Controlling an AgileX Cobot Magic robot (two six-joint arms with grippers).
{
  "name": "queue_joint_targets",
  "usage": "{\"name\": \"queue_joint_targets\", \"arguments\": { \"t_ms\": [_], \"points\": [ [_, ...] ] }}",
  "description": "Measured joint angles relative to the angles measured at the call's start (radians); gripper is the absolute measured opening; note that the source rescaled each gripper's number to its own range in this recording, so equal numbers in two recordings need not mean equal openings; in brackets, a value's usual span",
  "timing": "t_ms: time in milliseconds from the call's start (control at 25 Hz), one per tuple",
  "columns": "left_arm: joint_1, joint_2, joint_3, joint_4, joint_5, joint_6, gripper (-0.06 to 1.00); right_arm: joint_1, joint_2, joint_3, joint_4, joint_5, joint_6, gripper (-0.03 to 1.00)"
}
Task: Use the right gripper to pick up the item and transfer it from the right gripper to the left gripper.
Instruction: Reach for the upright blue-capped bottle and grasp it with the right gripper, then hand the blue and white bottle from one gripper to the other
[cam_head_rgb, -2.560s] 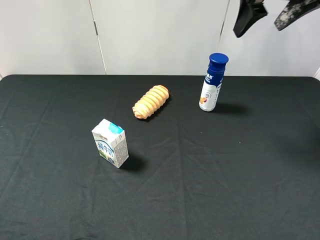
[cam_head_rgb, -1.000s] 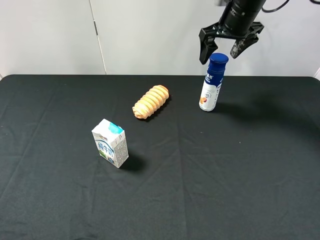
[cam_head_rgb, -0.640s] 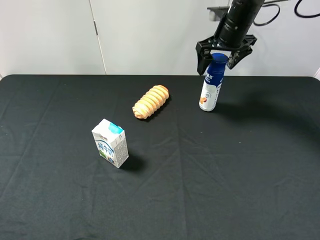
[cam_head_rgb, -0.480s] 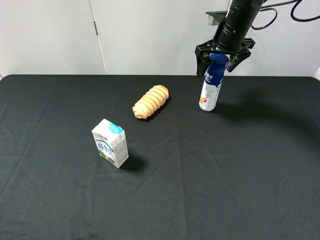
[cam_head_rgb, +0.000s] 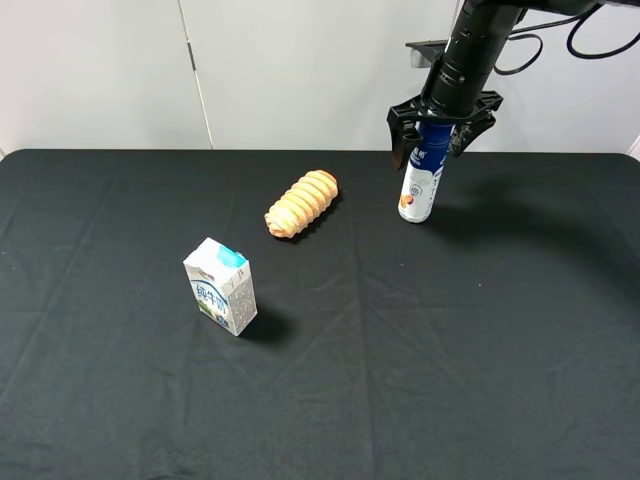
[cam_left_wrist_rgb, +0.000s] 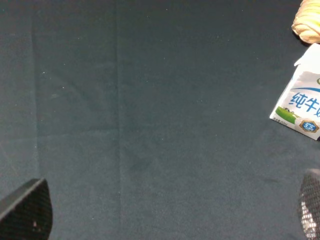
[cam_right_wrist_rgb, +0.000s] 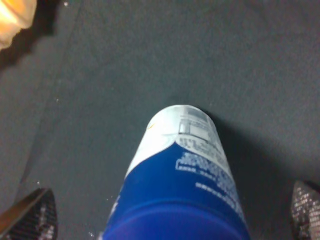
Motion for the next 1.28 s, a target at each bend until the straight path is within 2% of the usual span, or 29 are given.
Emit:
{"name": "queue_joint_targets", "arguments": {
  "t_ms": [160,200,240,280,320,360,400,1040,1280],
  "points": [
    [0.000,0.000,0.000,0.000,0.000,0.000,0.97,0.000,0.000,0.000,0.000,0.000,0.000,1.00],
    [0.000,0.000,0.000,0.000,0.000,0.000,0.97,0.000,0.001,0.000,0.000,0.000,0.000,0.95],
    [0.000,0.000,0.000,0.000,0.000,0.000,0.97,0.000,0.001,0.000,0.000,0.000,0.000,0.78],
    [0.000,0.000,0.000,0.000,0.000,0.000,0.97,0.000,0.001,0.000,-0.004,0.000,0.000,0.46],
    [0.000,0.000,0.000,0.000,0.000,0.000,0.97,0.000,0.001,0.000,-0.008,0.000,0.000,0.00],
    [0.000,0.000,0.000,0.000,0.000,0.000,0.97,0.000,0.001,-0.001,-0.025,-0.001,-0.002,0.05],
    [0.000,0.000,0.000,0.000,0.000,0.000,0.97,0.000,0.001,-0.002,-0.026,-0.001,-0.001,0.02],
    [0.000,0.000,0.000,0.000,0.000,0.000,0.97,0.000,-0.056,-0.003,-0.030,0.002,-0.001,0.02],
    [0.000,0.000,0.000,0.000,0.001,0.000,0.97,0.000,-0.125,-0.003,0.017,0.005,-0.001,0.02]
  ]
}}
